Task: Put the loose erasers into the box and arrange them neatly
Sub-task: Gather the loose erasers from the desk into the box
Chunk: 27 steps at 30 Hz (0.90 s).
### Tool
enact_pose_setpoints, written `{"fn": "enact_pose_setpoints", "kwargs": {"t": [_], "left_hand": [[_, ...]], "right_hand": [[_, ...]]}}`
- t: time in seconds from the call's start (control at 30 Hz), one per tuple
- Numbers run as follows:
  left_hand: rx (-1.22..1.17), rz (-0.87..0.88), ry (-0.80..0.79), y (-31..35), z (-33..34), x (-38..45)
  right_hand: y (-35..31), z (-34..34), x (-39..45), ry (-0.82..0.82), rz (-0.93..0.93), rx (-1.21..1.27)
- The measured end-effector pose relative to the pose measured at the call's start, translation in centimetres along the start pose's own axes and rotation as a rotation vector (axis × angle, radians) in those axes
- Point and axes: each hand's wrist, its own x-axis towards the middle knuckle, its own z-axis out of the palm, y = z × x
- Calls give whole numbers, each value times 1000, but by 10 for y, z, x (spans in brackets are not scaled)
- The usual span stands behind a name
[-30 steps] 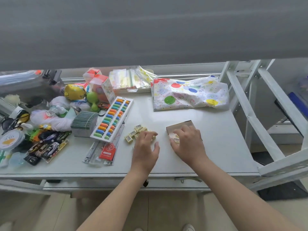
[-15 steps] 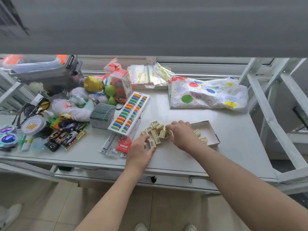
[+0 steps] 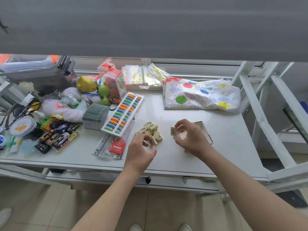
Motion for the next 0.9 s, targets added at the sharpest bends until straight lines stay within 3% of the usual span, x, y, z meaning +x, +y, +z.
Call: {"fn": "enact_pose_setpoints", "kwargs": {"t": [0.13,0.3,0.47,0.6,0.8,0.9], "left_hand": [[-85,13,-20,18,15,6],[-88,31,-89,37,37,17],[-62,54,-91,56,59,30],[36,134,-122,66,78,46],[78,180,-213,66,94,66],[125,239,-236,65,95,70]], "right_hand": [[14,-16,-12,8,71,30],[42,-30,-19,108,122,-101],[60,-52,-21,107,169,-211],[67,-60,-13,29,111,-304],[59,-59,6,-128,-50,-851],[47,-56,13,-269,-64,-995]]}}
